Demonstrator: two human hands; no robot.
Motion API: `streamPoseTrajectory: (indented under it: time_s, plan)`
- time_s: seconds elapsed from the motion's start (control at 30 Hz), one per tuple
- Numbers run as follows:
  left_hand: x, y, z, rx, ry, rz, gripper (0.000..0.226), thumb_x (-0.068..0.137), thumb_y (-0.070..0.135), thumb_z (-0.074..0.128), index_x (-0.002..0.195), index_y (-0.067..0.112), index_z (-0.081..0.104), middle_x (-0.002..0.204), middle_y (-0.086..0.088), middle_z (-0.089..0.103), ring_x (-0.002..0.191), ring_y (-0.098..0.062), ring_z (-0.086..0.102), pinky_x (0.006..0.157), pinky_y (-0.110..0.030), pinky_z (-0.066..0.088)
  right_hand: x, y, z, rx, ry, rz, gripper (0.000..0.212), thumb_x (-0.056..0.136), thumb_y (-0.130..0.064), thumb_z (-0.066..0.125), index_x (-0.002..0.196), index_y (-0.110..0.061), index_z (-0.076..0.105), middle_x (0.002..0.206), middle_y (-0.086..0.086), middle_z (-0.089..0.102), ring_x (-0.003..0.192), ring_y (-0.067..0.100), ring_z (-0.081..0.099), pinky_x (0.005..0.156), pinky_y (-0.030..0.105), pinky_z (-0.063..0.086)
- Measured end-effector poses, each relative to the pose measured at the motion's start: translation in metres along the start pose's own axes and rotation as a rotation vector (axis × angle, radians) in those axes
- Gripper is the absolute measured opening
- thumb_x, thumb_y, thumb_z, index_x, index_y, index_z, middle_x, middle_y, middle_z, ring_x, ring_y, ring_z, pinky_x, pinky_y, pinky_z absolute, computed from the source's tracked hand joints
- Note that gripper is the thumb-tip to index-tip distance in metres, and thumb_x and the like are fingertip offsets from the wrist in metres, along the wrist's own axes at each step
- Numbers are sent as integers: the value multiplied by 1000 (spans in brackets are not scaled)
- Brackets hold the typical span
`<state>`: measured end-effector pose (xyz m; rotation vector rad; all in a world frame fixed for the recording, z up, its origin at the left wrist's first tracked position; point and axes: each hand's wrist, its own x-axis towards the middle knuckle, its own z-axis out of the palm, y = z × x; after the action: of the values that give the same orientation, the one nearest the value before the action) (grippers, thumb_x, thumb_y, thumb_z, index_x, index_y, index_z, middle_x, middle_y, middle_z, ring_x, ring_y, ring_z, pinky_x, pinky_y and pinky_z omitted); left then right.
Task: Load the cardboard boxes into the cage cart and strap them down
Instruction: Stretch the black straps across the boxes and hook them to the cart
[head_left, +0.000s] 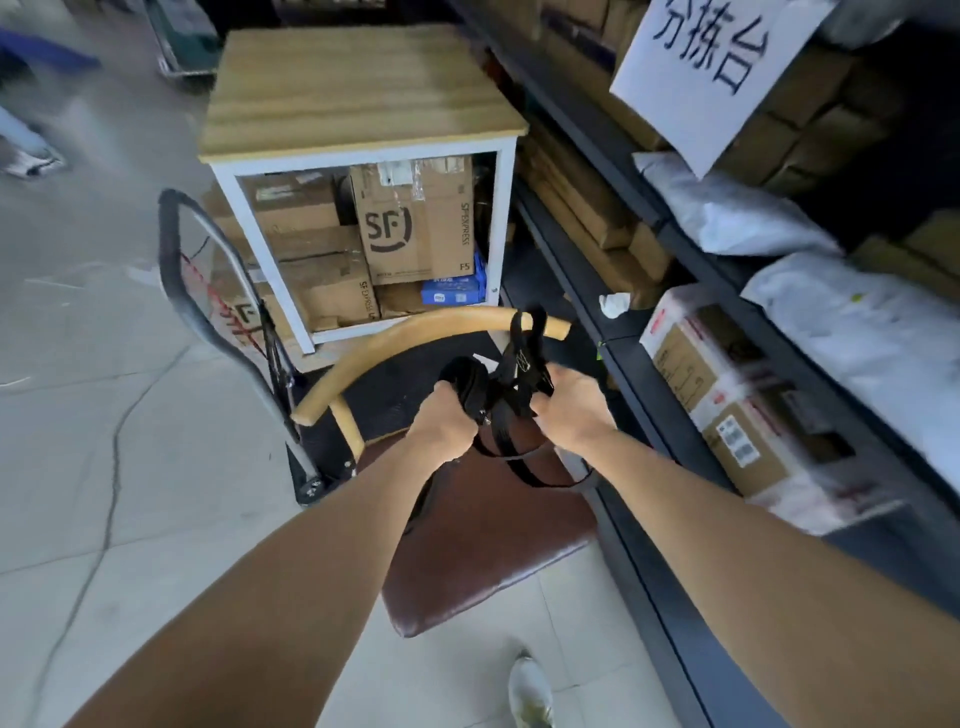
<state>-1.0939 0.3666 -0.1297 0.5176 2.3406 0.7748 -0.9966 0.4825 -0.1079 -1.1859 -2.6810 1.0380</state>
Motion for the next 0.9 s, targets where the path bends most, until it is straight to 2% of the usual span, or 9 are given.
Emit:
streamPoseTrajectory:
  time_s: [0.1,0.2,0.27,0.4,0.47,0.57,0.7,0.83,0.9]
  plan:
    - [-52,41,-31,58,40,186,35,89,1,50,122,-1,38,98,-16,55,84,-31,57,54,-31,38,-56,-27,-56,-34,123,-33,19,94,-13,47,110,-5,53,94,15,58,87,33,56,65,30,39]
    - [-108,82,-52,129,76,386,19,89,1,51,105,4,41,90,-10,51,85,-30,55,62,-32,38,-118,-45,-108,-81,251,-49,27,95,-16,47,119,-4,51,103,19,60,99,35,56,73,33,42]
    - [-149,109,-60,177,85,499,18,90,1,51,103,6,40,93,-11,50,89,-31,56,64,-34,39,-160,-50,-139,-66,339,-40,21,94,-16,49,111,-4,53,93,15,59,89,32,57,70,33,44]
    - [-228,159,-56,289,53,738,30,91,7,54,118,4,40,106,-15,54,97,-33,56,67,-35,40,-248,-42,-195,-79,485,32,8,91,-16,52,94,-9,52,79,9,58,74,28,55,55,32,40]
    - [-265,180,-44,321,9,856,31,90,6,54,117,4,40,110,-16,56,99,-34,56,69,-36,40,-295,-32,-218,-116,556,77,9,91,-16,53,97,-11,55,84,8,57,79,27,54,61,32,41]
    - [-319,210,-13,357,-107,1007,27,90,3,52,114,3,40,107,-17,57,95,-35,56,66,-36,40,-364,-6,-247,-104,632,201,5,91,-16,52,93,-12,50,87,11,57,80,30,57,66,35,45]
    - [-394,239,37,337,-264,1217,21,90,5,51,108,4,40,102,-16,57,92,-35,55,66,-37,41,-456,32,-275,-109,764,401,4,88,-13,53,88,-10,51,78,11,58,71,32,58,58,36,46]
    - [-463,257,95,333,-412,1423,20,88,5,54,101,6,39,100,-15,56,90,-35,55,70,-41,44,-541,70,-288,-159,904,632,3,86,-12,51,88,-14,51,69,5,51,67,30,52,55,29,39]
    - [-497,262,122,351,-462,1501,20,89,6,54,102,7,39,99,-13,54,84,-31,51,67,-39,42,-584,85,-289,-136,963,722,6,84,-10,49,89,-13,51,71,8,53,66,30,53,54,32,44]
